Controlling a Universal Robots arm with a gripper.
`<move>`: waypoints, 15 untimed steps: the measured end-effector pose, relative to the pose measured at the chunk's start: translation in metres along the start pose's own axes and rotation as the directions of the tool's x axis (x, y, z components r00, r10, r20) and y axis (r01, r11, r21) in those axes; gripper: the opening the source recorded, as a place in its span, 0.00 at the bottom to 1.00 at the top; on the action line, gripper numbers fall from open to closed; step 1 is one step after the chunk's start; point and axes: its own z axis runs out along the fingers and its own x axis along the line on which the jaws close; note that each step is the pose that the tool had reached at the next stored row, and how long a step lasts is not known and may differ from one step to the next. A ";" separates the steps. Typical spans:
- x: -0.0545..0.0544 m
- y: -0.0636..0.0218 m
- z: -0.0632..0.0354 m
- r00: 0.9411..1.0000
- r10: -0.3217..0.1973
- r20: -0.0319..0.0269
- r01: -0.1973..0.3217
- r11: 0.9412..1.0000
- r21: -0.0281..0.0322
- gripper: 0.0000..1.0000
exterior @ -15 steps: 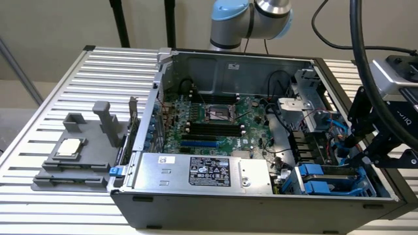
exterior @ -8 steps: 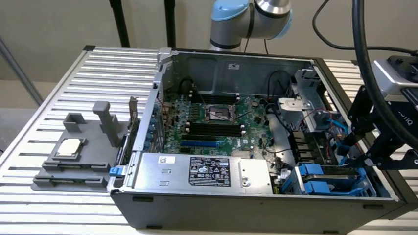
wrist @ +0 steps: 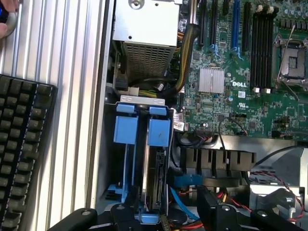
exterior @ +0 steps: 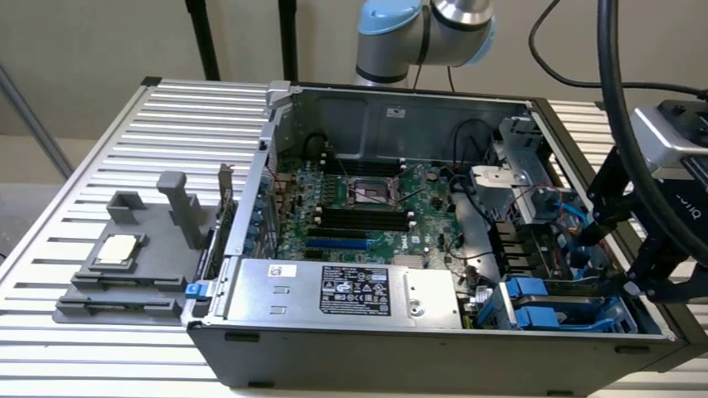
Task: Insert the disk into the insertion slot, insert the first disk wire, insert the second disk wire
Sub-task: 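Insert the first disk wire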
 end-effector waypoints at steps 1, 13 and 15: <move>0.003 -0.0006 -0.0002 1.000 0.000 0.000 0.000 1.000 -0.001 0.59; 0.017 -0.0036 0.0115 1.000 -0.002 0.011 0.002 1.000 -0.003 0.59; 0.017 -0.0041 0.0116 1.000 -0.004 0.013 0.004 1.000 -0.003 0.59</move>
